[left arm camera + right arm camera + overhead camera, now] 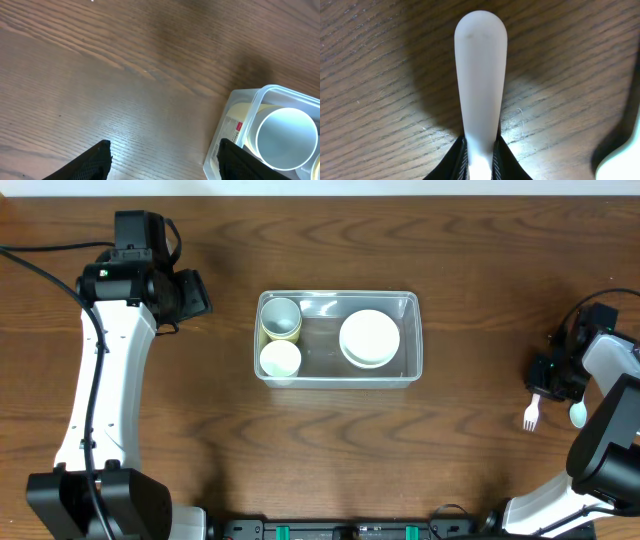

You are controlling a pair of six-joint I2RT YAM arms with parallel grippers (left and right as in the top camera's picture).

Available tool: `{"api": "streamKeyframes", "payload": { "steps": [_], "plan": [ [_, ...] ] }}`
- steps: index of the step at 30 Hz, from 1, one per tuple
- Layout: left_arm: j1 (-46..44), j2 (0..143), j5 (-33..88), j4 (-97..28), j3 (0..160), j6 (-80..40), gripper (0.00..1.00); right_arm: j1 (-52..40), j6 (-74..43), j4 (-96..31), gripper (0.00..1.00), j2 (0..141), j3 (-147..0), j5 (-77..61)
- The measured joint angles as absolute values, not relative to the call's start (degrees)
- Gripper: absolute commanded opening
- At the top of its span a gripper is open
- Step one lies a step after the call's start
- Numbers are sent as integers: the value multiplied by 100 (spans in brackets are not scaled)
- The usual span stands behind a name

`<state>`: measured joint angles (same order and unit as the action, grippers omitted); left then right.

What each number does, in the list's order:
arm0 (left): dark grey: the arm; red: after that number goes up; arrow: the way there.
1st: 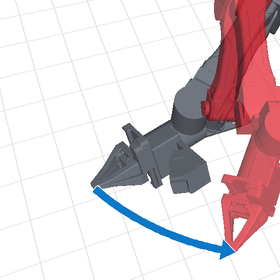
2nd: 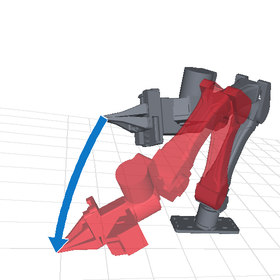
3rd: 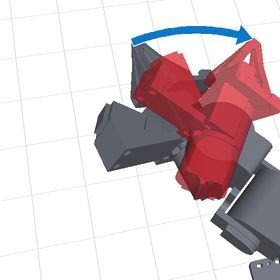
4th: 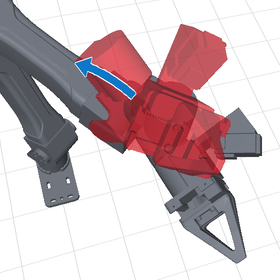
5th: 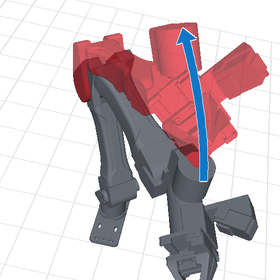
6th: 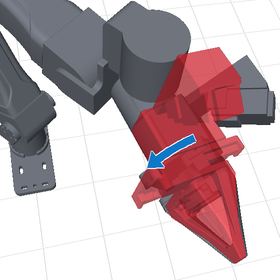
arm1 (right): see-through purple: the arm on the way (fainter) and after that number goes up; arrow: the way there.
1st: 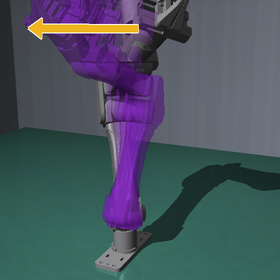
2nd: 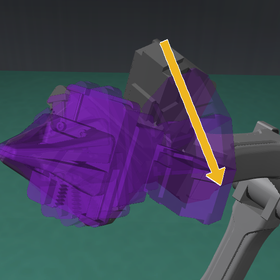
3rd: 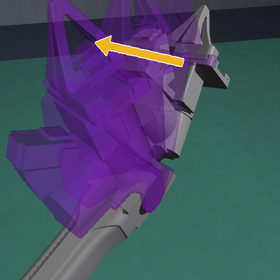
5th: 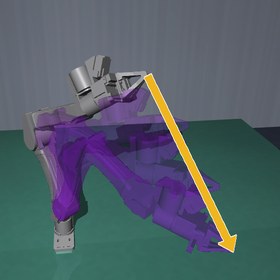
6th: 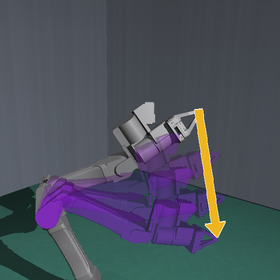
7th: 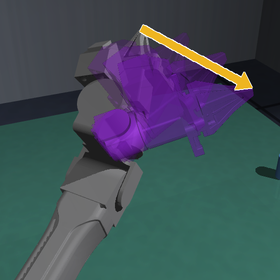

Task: Pack container
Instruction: 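Carry the pink fork into the container and release it on the bowls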

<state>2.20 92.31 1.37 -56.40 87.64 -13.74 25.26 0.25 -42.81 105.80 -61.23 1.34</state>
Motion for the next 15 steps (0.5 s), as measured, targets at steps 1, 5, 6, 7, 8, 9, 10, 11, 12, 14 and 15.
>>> {"api": "streamKeyframes", "payload": {
  "steps": [1,5,6,7,8,9,10,11,12,14,15],
  "plan": [
    [220,9231,134,-5640,8764,-1374,69,2526,25,-4292,1,10584,-6132,132],
    [220,9231,134,-5640,8764,-1374,69,2473,-14,-4560,1,10683,-6305,145],
    [220,9231,134,-5640,8764,-1374,69,2434,-51,-4678,1,10731,-6388,128],
    [220,9231,137,-5640,8764,-1374,69,2370,-80,-4858,1,10785,-6484,115],
    [220,9231,137,-5640,8764,-1374,69,2296,-97,-5037,1,10838,-6598,71],
    [220,9231,137,-5640,8764,-1374,69,2217,-108,-5170,1,10875,-6705,43],
    [220,9231,137,-5640,8764,-1374,69,2106,-110,-5354,1,10888,-6871,-8],
    [220,9231,134,-5638,8764,-1374,69,1968,-110,-5522,1,10895,-7070,-56],
    [220,9231,137,-5642,8764,-1374,69,1837,-106,-5653,1,10888,-7295,-84],
    [220,9231,134,-5640,8764,-1374,69,1507,-67,-5782,1,10847,-7806,-139],
    [220,9231,134,-5642,8764,-1374,69,1271,10,-5861,1,10794,-8128,-150]
  ]
}}
